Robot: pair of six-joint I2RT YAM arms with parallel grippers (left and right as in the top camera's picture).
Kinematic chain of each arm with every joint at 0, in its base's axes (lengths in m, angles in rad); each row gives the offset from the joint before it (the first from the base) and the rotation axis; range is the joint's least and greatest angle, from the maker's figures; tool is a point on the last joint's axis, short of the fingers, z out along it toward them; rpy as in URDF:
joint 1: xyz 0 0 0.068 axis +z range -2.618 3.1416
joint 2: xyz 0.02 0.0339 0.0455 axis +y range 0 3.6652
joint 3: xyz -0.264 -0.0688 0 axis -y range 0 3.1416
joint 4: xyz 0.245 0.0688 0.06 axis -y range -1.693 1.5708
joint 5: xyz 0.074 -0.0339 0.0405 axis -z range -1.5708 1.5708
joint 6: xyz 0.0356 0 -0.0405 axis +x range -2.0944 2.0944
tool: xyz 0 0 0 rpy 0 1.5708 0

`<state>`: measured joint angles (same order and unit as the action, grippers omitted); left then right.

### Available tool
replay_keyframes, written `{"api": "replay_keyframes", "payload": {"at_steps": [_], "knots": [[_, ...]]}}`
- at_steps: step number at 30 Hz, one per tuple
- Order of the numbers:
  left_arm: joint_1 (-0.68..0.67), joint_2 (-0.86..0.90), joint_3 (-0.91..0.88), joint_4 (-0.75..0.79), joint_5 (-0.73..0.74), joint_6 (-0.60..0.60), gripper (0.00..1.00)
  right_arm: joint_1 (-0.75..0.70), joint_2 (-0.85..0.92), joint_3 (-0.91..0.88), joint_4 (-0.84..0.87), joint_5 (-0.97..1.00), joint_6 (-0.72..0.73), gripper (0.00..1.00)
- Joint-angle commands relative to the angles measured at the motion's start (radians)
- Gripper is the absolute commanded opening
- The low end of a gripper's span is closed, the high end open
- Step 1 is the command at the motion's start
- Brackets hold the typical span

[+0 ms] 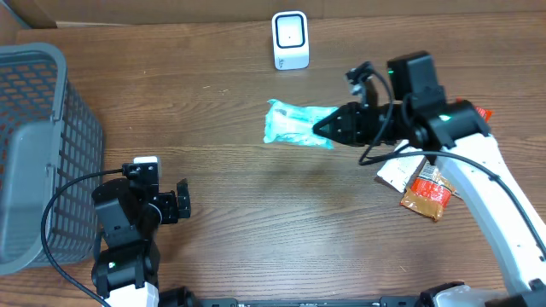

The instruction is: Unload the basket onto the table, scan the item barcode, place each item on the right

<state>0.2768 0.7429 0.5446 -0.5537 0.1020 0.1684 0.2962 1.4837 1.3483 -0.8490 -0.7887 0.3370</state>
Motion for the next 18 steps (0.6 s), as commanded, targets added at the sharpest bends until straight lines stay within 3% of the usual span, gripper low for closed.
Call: {"api": "replay_keyframes", "payload": {"at_steps": [1, 10, 18], "knots": [[0.005, 0.002, -0.002, 0.003, 0.014, 0.019, 1.00, -0.025, -0.076, 0.011, -0.019, -0.025, 0.003, 0.04], [0.005, 0.002, -0.002, 0.003, 0.014, 0.019, 1.00, -0.024, -0.133, 0.011, -0.034, -0.008, 0.003, 0.04], [0.005, 0.002, -0.002, 0.003, 0.014, 0.019, 1.00, 0.126, -0.098, 0.043, 0.046, 0.545, 0.109, 0.04]]}}
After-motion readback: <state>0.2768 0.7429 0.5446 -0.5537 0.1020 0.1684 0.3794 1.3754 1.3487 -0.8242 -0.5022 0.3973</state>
